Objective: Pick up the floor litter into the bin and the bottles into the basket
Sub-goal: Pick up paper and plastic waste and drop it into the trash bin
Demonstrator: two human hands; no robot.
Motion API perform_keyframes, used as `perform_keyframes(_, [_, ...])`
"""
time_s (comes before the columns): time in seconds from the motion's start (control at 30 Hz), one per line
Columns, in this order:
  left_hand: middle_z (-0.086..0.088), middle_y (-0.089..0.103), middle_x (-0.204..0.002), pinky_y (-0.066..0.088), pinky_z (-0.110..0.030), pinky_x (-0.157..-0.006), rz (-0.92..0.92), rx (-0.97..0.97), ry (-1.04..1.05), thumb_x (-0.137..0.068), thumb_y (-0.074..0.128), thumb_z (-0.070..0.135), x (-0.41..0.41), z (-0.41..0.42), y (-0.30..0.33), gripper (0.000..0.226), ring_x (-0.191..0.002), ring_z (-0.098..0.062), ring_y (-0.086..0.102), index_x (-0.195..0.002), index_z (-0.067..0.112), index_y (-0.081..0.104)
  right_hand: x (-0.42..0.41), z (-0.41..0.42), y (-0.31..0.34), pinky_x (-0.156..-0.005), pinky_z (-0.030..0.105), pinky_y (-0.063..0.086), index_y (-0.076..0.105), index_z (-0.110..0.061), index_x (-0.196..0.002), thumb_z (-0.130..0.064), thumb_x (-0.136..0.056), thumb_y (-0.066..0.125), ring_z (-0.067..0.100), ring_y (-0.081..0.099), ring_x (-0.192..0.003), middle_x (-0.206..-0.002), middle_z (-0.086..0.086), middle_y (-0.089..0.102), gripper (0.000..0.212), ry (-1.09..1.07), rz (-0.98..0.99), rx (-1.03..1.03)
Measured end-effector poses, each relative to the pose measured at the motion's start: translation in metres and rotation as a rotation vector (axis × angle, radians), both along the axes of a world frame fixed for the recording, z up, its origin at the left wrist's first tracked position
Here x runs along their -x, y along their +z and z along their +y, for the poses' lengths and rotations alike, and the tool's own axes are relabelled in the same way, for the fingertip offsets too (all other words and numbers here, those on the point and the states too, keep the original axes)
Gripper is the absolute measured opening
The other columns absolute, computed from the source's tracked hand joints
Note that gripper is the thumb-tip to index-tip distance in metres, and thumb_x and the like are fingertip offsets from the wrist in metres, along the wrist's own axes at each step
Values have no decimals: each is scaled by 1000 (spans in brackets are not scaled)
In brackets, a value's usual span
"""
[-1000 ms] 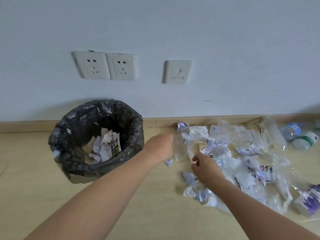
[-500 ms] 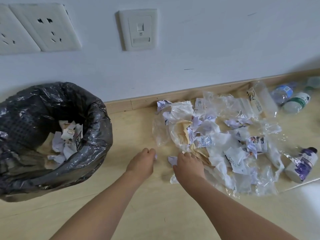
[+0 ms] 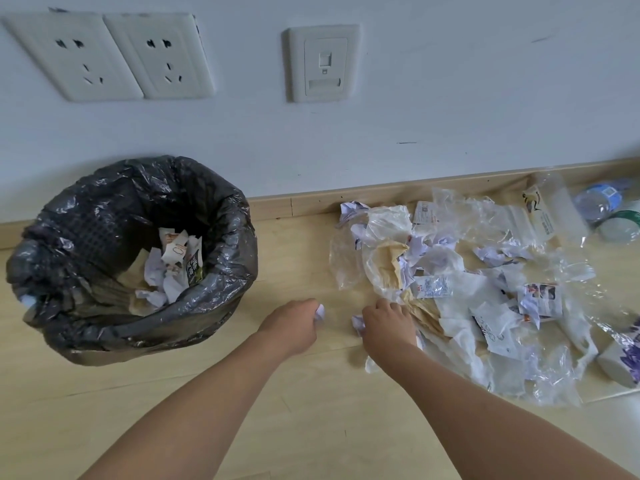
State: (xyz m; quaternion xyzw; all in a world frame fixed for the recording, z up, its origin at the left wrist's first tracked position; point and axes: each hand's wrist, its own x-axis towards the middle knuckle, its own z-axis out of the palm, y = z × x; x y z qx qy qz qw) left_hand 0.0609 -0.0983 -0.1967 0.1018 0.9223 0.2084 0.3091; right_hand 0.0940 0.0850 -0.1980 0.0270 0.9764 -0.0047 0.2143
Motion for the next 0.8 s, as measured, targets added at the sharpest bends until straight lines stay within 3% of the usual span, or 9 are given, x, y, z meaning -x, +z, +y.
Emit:
perform_keyframes(0.13, [14, 61, -116, 51, -31, -87, -23, -77, 116, -88, 35, 13, -3, -9, 8, 35, -104, -17, 58, -105, 32, 59, 9, -2, 12, -85, 31, 37, 57, -19, -95, -16, -92, 45, 25, 52, -102, -105, 2, 59, 13, -67, 69, 154])
perform_keyframes(0.2, [13, 62, -117, 50, -30, -89, -38, -108, 153, -87, 35, 13, -4, -11, 11, 33, -104, -16, 58, -99, 33, 57, 11, 0, 22, -68, 29, 37, 50, -17, -83, -16, -91, 45, 25, 55, -84, -87, 3, 61, 10, -144, 92, 269])
perform_keyframes(0.3, [11, 62, -113, 51, -30, -85, -62, -154, 188, -86, 34, 14, -6, -6, 22, 30, -101, -18, 58, -95, 31, 57, 10, 3, 39, -50, 26, 34, 46, -16, -76, -15, -87, 49, 19, 46, -56, -67, 0, 53, 11, -224, 71, 410])
perform_keyframes(0.43, [3, 56, -84, 36, -29, -59, -15, -230, 229, -85, 36, 17, -2, 1, 52, 15, -70, -21, 46, -76, 20, 47, 9, 7, 66, -48, 25, 33, 46, -17, -75, -10, -81, 52, 14, 40, -52, -62, -3, 48, 11, -292, 86, 528])
perform_keyframes(0.53, [-1, 54, -77, 37, -30, -59, 40, -310, 308, -83, 38, 23, 4, -5, 76, 15, -64, -19, 43, -79, 9, 43, 9, 9, 90, -51, 24, 38, 54, -17, -98, -10, -85, 51, 12, 49, -57, -70, -4, 56, 15, -330, 148, 623])
perform_keyframes(0.6, [-2, 53, -75, 40, -32, -59, 79, -388, 378, -79, 44, 30, 9, -12, 99, 19, -62, -16, 47, -75, 11, 41, 11, 9, 109, -53, 24, 37, 55, -20, -107, -13, -88, 51, 11, 51, -59, -74, -3, 60, 21, -313, 200, 666])
perform_keyframes(0.7, [-7, 57, -69, 42, -31, -58, 221, -472, 466, -78, 54, 26, 13, -28, 145, 23, -58, -17, 54, -75, 6, 43, 22, -1, 146, -52, 22, 35, 60, -19, -94, -17, -92, 50, 14, 50, -60, -71, -3, 59, 11, -244, 300, 690])
perform_keyframes(0.8, [-14, 60, -70, 40, -34, -56, 489, -410, 466, -87, 55, 23, 14, -59, 185, 25, -59, -25, 57, -79, 3, 44, 39, -32, 185, -51, 24, 34, 57, -22, -90, -23, -95, 48, 13, 47, -55, -64, -7, 54, 11, -168, 367, 746])
